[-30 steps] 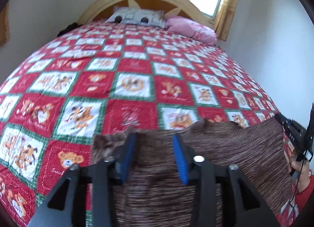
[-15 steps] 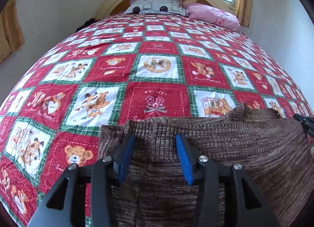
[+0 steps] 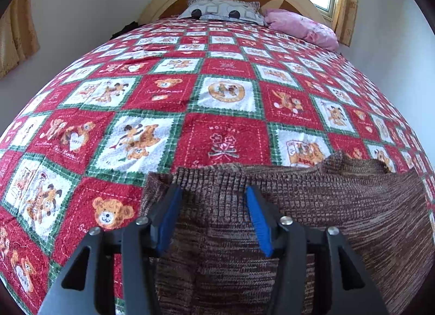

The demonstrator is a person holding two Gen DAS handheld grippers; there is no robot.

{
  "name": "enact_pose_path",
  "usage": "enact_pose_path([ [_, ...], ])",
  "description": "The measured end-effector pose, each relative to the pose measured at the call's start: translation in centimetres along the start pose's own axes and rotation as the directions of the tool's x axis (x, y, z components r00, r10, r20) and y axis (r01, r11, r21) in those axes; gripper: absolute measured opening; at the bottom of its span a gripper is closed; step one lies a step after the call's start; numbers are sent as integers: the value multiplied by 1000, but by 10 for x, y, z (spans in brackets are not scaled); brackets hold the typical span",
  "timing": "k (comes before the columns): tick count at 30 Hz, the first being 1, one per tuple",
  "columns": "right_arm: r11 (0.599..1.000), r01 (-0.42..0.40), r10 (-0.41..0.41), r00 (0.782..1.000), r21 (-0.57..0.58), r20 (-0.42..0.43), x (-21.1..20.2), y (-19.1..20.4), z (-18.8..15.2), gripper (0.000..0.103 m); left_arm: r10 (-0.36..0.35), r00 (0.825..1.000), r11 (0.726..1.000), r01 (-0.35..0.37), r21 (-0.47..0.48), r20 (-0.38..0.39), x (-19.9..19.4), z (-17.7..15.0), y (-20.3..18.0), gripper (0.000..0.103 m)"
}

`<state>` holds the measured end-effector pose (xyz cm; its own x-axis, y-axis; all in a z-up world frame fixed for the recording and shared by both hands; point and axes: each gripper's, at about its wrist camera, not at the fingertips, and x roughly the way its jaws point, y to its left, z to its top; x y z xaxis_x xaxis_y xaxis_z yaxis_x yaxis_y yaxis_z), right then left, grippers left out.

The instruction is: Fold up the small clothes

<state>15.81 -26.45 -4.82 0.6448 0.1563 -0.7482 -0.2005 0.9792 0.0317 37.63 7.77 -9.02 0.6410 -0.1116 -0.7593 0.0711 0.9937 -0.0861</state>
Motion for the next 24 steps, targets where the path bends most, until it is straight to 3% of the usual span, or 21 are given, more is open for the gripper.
enact_pose_path([
  [2, 999, 34, -35, 999, -23, -40, 7, 6, -24, 5, 27, 999, 999, -27, 24, -25, -13, -2, -1, 54],
  [5, 999, 40, -41, 998, 14, 46, -2, 6, -41, 5, 42, 999, 995, -42, 87, -5, -47, -22, -12, 56],
  [10, 998, 56, -57, 997, 16, 58, -1, 8, -44, 5, -28, 1000, 991, 26, 129, 13, -91, -80, -37, 76],
  [12, 998, 53, -54, 997, 20, 61, -2, 7, -44, 5, -11, 1000, 992, 9, 123, 17, -93, -98, -41, 86],
  [15, 997, 77, -78, 995, 6, 61, -3, 10, -41, 5, 51, 999, 993, -49, 105, -11, -86, -111, -42, 90],
  [17, 992, 122, -121, 991, -26, 62, -2, 17, -39, 6, 82, 997, 993, -82, 84, 2, -88, -108, -39, 96],
  [20, 975, 216, -213, 975, -48, 59, -6, 31, -38, 6, 62, 998, 996, -61, 69, -22, -83, -106, -35, 98],
  [22, 982, 187, -190, 979, 41, 73, -17, 35, -33, 6, 76, 997, 994, -74, 81, -19, -82, -105, -37, 99],
  [24, 993, 75, -86, 989, 92, 123, -27, 50, -25, 6, 88, 996, 992, -86, 98, -23, -80, -103, -40, 103],
])
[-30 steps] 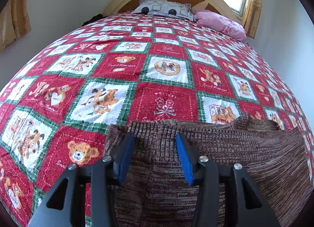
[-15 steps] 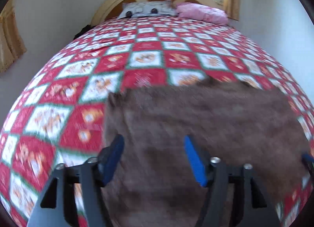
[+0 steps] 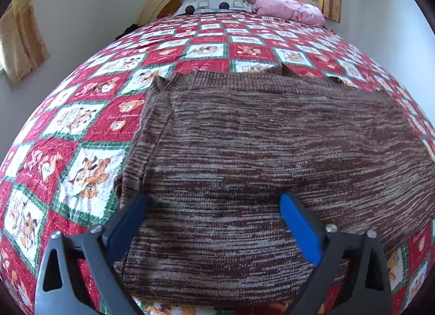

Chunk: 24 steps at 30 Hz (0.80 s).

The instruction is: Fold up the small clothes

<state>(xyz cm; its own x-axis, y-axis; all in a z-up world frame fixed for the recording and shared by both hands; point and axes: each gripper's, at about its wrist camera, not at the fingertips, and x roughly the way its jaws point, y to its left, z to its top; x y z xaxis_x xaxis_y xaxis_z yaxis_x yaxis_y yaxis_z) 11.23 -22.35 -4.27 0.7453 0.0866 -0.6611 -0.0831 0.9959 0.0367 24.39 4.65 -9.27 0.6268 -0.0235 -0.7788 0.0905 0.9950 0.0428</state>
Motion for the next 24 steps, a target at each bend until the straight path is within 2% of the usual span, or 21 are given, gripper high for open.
enact_pose_path([
  [3, 997, -75, 75, 997, -18, -6, 8, 31, 9, 6, 1, 1000, 1000, -1, 2, -4, 0, -3, -2, 103],
  [6, 989, -143, 139, 986, -38, -88, 35, 60, 7, 6, 1, 1000, 1000, -1, 2, -3, -1, -5, -1, 103],
  [8, 988, -138, 126, 978, -63, -169, 53, 73, 0, 6, 1, 1000, 1000, -1, 1, -3, 0, -5, -1, 103],
  [9, 989, -122, 106, 979, -83, -177, 58, 77, -5, 6, 0, 1000, 1000, 0, 1, -3, 0, -5, -1, 103],
  [12, 987, -121, 103, 981, -110, -162, 53, 78, -4, 6, -2, 1000, 1000, 2, -1, -4, -1, -6, -1, 103],
  [15, 988, -141, 129, 979, -68, -156, 46, 72, 1, 6, -6, 1000, 1000, 6, -4, -4, -2, -7, -1, 103],
  [18, 986, -167, 165, 983, -11, -76, 35, 66, 21, 6, -21, 1000, 1000, 21, -17, 4, -5, -7, 1, 103],
  [22, 989, -142, 142, 990, 45, -1, 46, 67, 59, 6, -40, 995, 994, 48, -96, 90, -26, -7, 14, 103],
  [24, 988, -140, 141, 990, 67, -17, 66, 69, 69, 6, -39, 992, 989, 57, -139, 123, -35, -5, 24, 103],
])
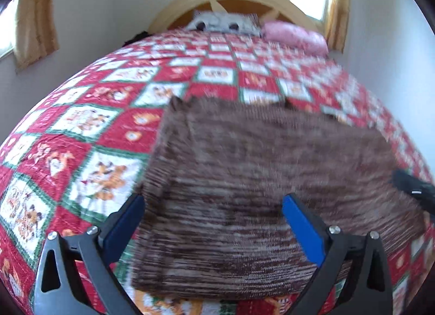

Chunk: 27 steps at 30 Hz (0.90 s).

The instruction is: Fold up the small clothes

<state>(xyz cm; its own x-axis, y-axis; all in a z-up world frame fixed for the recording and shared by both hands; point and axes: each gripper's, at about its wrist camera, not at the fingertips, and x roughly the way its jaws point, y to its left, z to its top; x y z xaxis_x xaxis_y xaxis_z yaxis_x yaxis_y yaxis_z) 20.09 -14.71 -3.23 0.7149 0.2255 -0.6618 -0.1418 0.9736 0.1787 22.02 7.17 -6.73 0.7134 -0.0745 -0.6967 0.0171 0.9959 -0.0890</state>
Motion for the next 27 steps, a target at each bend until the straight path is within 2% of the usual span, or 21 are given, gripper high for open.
enact_pose_path([
  [4, 998, 42, -40, 997, 38, -61, 46, 0, -4, 6, 35, 999, 999, -35, -37, 6, 3, 19, 13, 103],
  [5, 998, 53, -47, 992, 44, -116, 62, 0, -12, 6, 46, 999, 997, -46, -56, 0, 8, 25, 18, 103],
  [7, 997, 35, -29, 996, 63, -87, 58, -2, -12, 6, 55, 998, 992, -58, -115, -34, 22, 32, 30, 103],
  [10, 992, -23, 33, 996, 125, -83, 58, -15, -16, 7, -37, 995, 965, 11, -263, -93, 48, 37, 52, 99],
  [11, 988, -41, 53, 995, 147, -81, 58, -19, -17, 7, -71, 992, 953, 37, -299, -105, 56, 36, 57, 94],
  [12, 985, -56, 70, 994, 163, -78, 59, -22, -17, 7, -89, 989, 946, 48, -322, -115, 60, 34, 60, 94],
  [14, 982, -68, 82, 994, 174, -75, 58, -23, -18, 7, -80, 994, 949, 52, -311, -79, 59, 32, 58, 94],
  [17, 984, -62, 76, 994, 167, -76, 56, -21, -18, 7, -54, 994, 967, 30, -254, -90, 62, 30, 48, 94],
  [19, 985, -58, 71, 995, 161, -76, 57, -20, -18, 7, -54, 994, 969, 30, -244, -92, 61, 30, 44, 92],
  [21, 985, -57, 70, 995, 161, -76, 57, -20, -18, 7, -61, 994, 969, 38, -245, -88, 60, 30, 47, 73],
  [22, 985, -58, 71, 995, 162, -76, 57, -20, -18, 7, -65, 994, 968, 42, -249, -83, 59, 30, 48, 67],
  [24, 985, -58, 71, 995, 162, -76, 57, -19, -18, 7, -81, 994, 961, 58, -272, -73, 58, 29, 53, 46],
  [26, 985, -58, 71, 995, 161, -76, 57, -20, -18, 7, -104, 992, 950, 79, -301, -68, 58, 27, 59, 34],
  [27, 985, -58, 71, 995, 162, -76, 57, -20, -18, 7, -119, 991, 945, 93, -313, -65, 59, 26, 61, 34],
])
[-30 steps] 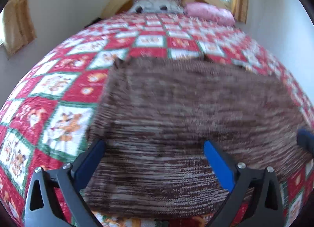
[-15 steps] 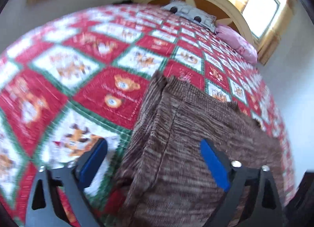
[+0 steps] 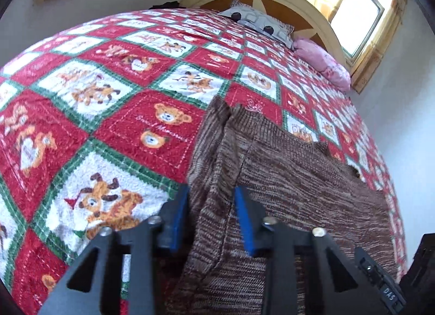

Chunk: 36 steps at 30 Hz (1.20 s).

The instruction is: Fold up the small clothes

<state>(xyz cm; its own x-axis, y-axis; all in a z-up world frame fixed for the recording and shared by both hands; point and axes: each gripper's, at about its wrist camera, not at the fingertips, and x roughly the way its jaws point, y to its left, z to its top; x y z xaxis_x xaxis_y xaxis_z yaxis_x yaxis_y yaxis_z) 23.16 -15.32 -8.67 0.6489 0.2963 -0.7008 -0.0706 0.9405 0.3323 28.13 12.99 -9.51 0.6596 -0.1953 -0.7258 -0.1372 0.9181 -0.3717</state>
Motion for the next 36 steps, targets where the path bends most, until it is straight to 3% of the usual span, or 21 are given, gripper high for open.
enact_pose_path([
  [8, 1000, 0, 0, 1000, 0, 0, 0, 0, 0, 7, 9, 1000, 1000, -9, 10, -4, 3, 0, -4, 41],
  [12, 1000, 6, -6, 1000, -6, 1, 0, 1, 0, 7, -35, 999, 999, 35, -39, 0, 2, 1, 7, 20],
  [19, 1000, 1, -1, 1000, -1, 1, 0, 0, 0, 7, -19, 1000, 1000, 19, -24, -23, 1, 8, -5, 12],
  [22, 1000, -2, 2, 1000, 2, 3, 0, 0, 0, 7, -46, 999, 999, 46, -14, -8, -9, 13, -17, 12],
  [28, 999, -23, 22, 1000, 26, 16, -2, -6, 0, 7, -153, 988, 983, 149, 109, 27, -37, 8, -71, 11],
  [33, 999, -36, 35, 999, 39, 14, -2, -8, 1, 7, -189, 982, 960, 189, 208, -21, -27, -12, -114, 11],
  [36, 998, -40, 40, 999, 44, 14, -1, -9, 1, 7, -182, 978, 956, 199, 214, -100, 0, -33, -126, 11],
])
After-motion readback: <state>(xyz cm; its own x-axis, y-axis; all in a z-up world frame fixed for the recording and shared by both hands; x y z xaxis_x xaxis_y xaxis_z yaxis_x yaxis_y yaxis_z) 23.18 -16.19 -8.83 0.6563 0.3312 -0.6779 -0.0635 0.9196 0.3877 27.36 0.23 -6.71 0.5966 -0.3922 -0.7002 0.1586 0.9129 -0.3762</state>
